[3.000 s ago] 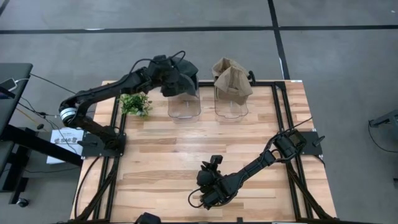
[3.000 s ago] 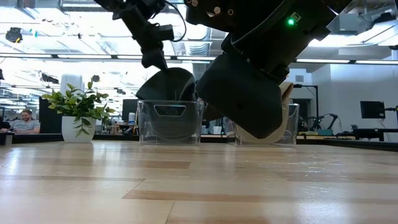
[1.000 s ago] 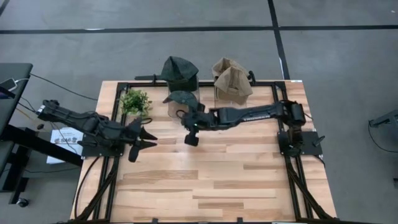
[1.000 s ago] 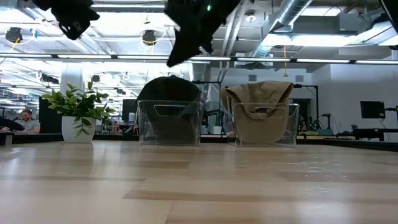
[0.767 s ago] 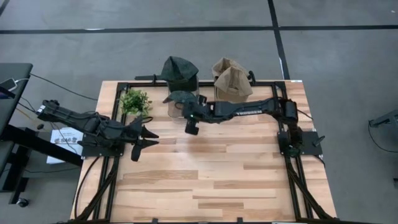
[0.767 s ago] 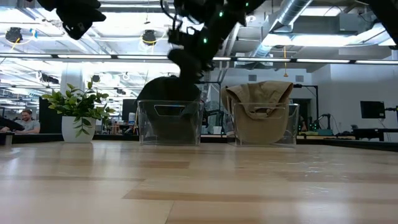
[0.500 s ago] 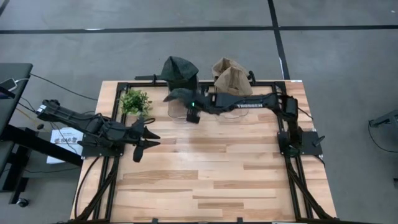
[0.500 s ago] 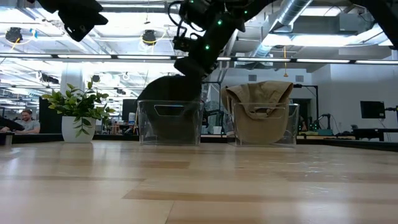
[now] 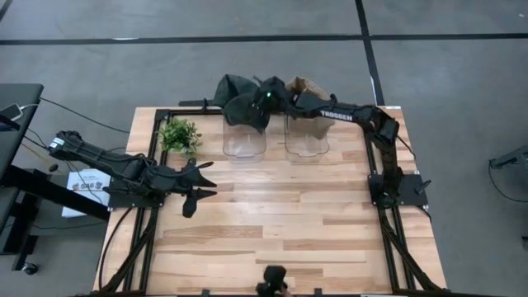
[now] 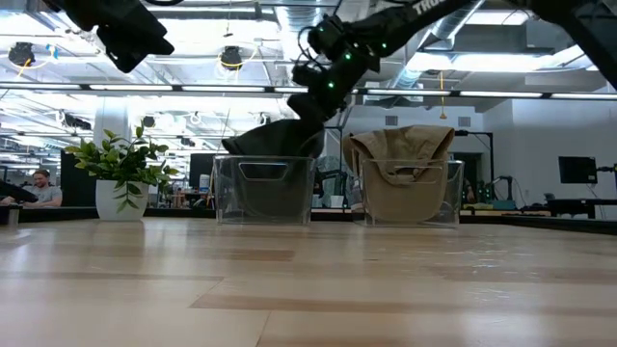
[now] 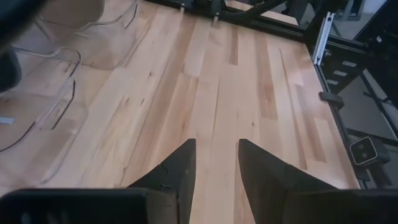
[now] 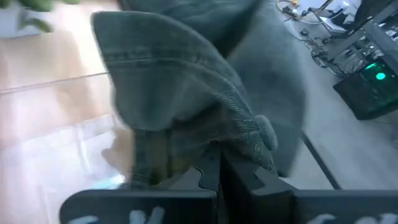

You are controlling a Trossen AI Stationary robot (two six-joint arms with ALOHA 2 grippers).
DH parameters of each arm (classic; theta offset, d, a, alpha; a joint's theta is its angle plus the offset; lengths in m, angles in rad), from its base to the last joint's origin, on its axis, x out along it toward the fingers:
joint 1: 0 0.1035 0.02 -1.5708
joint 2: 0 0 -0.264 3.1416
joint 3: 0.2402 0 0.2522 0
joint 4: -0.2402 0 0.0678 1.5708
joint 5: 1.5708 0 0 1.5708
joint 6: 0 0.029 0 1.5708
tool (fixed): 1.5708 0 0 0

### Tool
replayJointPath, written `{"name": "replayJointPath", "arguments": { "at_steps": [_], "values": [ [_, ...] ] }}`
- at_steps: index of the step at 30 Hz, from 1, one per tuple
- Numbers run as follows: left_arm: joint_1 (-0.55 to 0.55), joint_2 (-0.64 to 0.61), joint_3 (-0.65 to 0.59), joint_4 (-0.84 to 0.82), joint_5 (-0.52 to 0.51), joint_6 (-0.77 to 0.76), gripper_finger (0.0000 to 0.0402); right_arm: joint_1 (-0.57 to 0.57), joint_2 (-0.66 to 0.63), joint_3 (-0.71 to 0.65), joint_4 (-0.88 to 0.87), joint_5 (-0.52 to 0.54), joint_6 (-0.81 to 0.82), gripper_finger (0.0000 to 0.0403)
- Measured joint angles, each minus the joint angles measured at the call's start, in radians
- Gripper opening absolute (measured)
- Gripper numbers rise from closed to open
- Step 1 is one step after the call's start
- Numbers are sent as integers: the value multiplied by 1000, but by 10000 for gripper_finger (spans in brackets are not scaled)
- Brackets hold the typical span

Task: Pick & Place hat
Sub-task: Put the black cap into the left transparent bin

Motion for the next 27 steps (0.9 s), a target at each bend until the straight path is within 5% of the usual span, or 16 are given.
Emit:
{"name": "replayJointPath", "arguments": {
  "at_steps": [19, 27],
  "values": [
    [45, 1, 0, 25, -11, 51, 118, -133, 43, 1, 197, -405, -53, 0],
    [56, 1, 0, 28, -8, 52, 118, -132, 136, 0, 241, -431, -34, 0]
  ]
}}
